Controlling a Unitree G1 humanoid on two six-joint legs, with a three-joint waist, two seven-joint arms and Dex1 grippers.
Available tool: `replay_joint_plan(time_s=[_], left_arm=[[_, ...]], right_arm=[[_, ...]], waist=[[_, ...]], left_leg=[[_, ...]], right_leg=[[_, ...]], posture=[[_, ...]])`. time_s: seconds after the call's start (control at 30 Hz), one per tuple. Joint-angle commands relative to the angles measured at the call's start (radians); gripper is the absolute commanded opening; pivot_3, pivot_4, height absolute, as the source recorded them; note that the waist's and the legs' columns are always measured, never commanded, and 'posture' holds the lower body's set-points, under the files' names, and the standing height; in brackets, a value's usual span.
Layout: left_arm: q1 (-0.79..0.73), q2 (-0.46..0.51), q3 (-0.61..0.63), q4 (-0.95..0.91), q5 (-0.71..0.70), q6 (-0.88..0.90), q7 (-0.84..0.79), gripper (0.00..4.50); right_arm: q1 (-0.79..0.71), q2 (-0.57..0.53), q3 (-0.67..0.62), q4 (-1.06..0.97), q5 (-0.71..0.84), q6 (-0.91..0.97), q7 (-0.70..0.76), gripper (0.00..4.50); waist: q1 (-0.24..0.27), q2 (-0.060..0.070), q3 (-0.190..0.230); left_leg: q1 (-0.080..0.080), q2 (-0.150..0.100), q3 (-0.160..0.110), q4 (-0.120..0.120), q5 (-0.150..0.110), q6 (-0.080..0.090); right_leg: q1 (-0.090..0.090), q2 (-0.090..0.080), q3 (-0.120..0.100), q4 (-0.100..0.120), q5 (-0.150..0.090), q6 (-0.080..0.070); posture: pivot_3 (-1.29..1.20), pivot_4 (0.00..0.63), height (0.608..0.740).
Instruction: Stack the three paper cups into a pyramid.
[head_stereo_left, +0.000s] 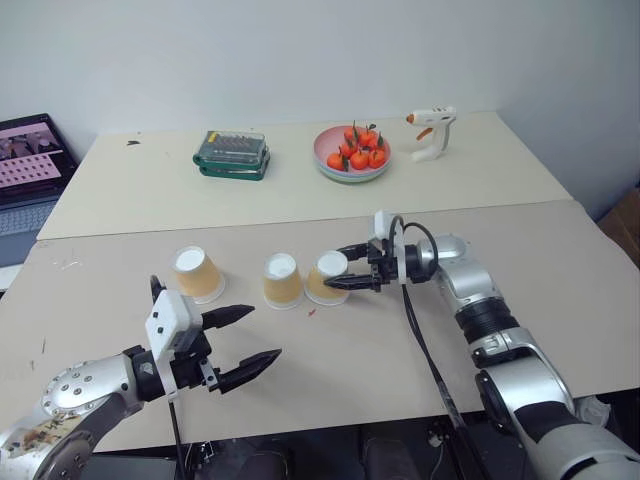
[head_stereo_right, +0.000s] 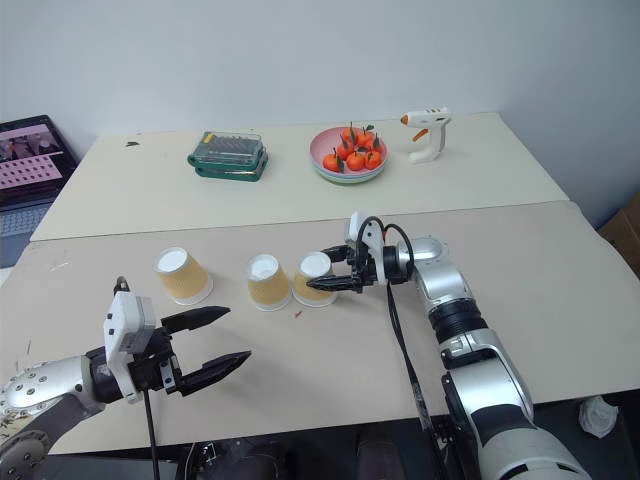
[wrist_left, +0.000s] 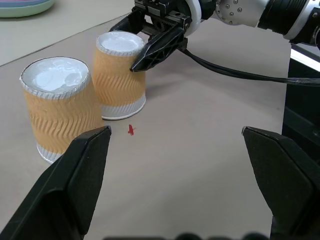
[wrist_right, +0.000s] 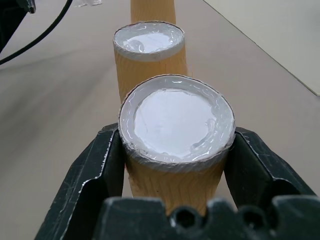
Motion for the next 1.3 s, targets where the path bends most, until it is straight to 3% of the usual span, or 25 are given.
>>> replay_joint_plan(time_s=[0.03, 0.13, 0.47, 0.77, 0.93, 1.3], left_arm=[[0.000, -0.006, 0.003, -0.023, 0.000, -0.017, 0.009, 4.50], [-0.003, -0.008, -0.001, -0.018, 0.003, -0.019, 0.011, 4.50], [-0.014, -0.052, -0.002, 0.030, -0.016, -0.021, 0.022, 4.50], [0.076, -0.132, 0.162, 0.050, -0.102, -0.009, 0.135, 4.50], [0.082, -0.159, 0.181, 0.108, -0.031, -0.040, 0.193, 4.50], [0.050, -0.186, 0.161, 0.225, 0.118, -0.116, 0.223, 4.50]], right_arm=[[-0.030, 0.015, -0.026, 0.025, 0.010, -0.019, -0.001, 3.57], [-0.032, 0.013, -0.019, 0.051, -0.013, -0.038, -0.009, 4.48], [0.024, -0.083, -0.092, -0.077, 0.088, 0.181, 0.071, 4.48], [0.228, -0.294, -0.227, -0.478, 0.212, 0.340, 0.042, 4.48], [0.218, -0.288, -0.299, -0.613, 0.292, 0.426, -0.072, 4.48], [0.185, -0.244, -0.229, -0.653, 0.283, 0.420, -0.140, 4.48]], waist=[[-0.001, 0.000, 0.000], [0.000, 0.000, 0.000], [0.001, 0.000, 0.000], [0.000, 0.000, 0.000], [0.002, -0.001, 0.001], [0.006, -0.001, 0.001]], left_leg=[[0.000, 0.000, 0.000, 0.000, 0.000, 0.000], [0.000, 0.000, 0.000, 0.000, 0.000, 0.000], [0.000, 0.000, 0.000, 0.000, 0.000, 0.000], [-0.002, 0.000, 0.000, 0.000, 0.000, 0.001], [0.000, 0.003, 0.003, 0.000, 0.000, 0.001], [0.001, 0.004, 0.003, -0.002, -0.001, 0.001]], right_leg=[[0.000, 0.000, 0.000, 0.000, 0.000, 0.000], [0.000, 0.000, 0.000, 0.000, 0.000, 0.000], [0.000, 0.000, 0.000, 0.000, 0.000, 0.000], [-0.001, -0.001, 0.000, -0.001, 0.000, 0.000], [0.005, 0.002, 0.002, -0.002, -0.002, 0.003], [0.003, 0.003, 0.001, -0.006, 0.000, -0.001]], posture=[[0.00, 0.150, 0.725], [0.00, 0.150, 0.725], [0.00, 0.150, 0.725], [0.00, 0.150, 0.725], [0.00, 0.150, 0.725], [0.00, 0.150, 0.725]])
